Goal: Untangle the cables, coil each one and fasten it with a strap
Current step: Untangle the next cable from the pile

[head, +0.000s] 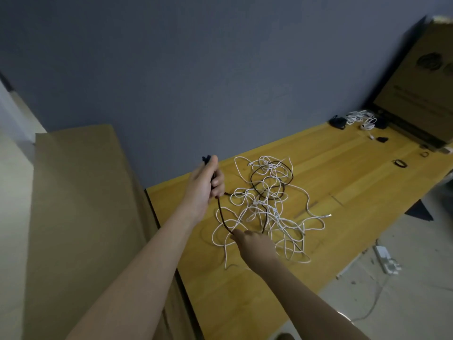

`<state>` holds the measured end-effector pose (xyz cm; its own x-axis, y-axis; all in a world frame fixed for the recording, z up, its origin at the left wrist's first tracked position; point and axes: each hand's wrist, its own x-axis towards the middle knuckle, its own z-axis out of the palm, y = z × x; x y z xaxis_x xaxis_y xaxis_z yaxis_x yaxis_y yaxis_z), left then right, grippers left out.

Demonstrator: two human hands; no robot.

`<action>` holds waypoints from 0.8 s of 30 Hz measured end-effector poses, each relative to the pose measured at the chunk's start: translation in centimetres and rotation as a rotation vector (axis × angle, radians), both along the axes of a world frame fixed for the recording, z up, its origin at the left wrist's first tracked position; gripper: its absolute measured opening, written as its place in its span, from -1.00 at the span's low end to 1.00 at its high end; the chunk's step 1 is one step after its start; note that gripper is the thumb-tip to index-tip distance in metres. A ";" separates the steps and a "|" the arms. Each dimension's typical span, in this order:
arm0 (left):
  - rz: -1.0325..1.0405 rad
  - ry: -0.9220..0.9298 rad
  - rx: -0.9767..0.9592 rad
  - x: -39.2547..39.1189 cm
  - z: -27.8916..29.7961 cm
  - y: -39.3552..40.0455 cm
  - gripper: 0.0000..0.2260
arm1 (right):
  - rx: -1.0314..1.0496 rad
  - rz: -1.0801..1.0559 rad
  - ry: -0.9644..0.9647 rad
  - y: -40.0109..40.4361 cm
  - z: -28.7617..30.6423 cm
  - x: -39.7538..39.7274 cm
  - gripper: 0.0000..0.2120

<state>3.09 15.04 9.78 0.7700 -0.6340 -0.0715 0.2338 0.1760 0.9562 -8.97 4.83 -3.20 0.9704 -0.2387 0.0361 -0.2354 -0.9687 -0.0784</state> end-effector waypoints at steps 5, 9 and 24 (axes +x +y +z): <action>-0.020 -0.273 0.265 0.0 -1.0 -0.3 -0.82 | -0.129 0.220 -0.256 0.5 0.0 -1.6 -0.85; -0.173 -0.508 0.593 -0.5 -1.7 0.2 -0.81 | -0.076 0.331 -0.426 0.7 1.6 -3.9 -0.78; -0.562 -0.321 0.422 -2.4 -0.9 -0.6 -0.55 | 0.663 -0.108 -0.788 -4.0 9.2 0.2 -0.92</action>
<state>0.71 14.42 8.86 0.3644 -0.9044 -0.2218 -0.1204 -0.2819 0.9519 -8.78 0.85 6.02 0.7003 -0.5271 0.4814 0.0308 -0.6514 -0.7581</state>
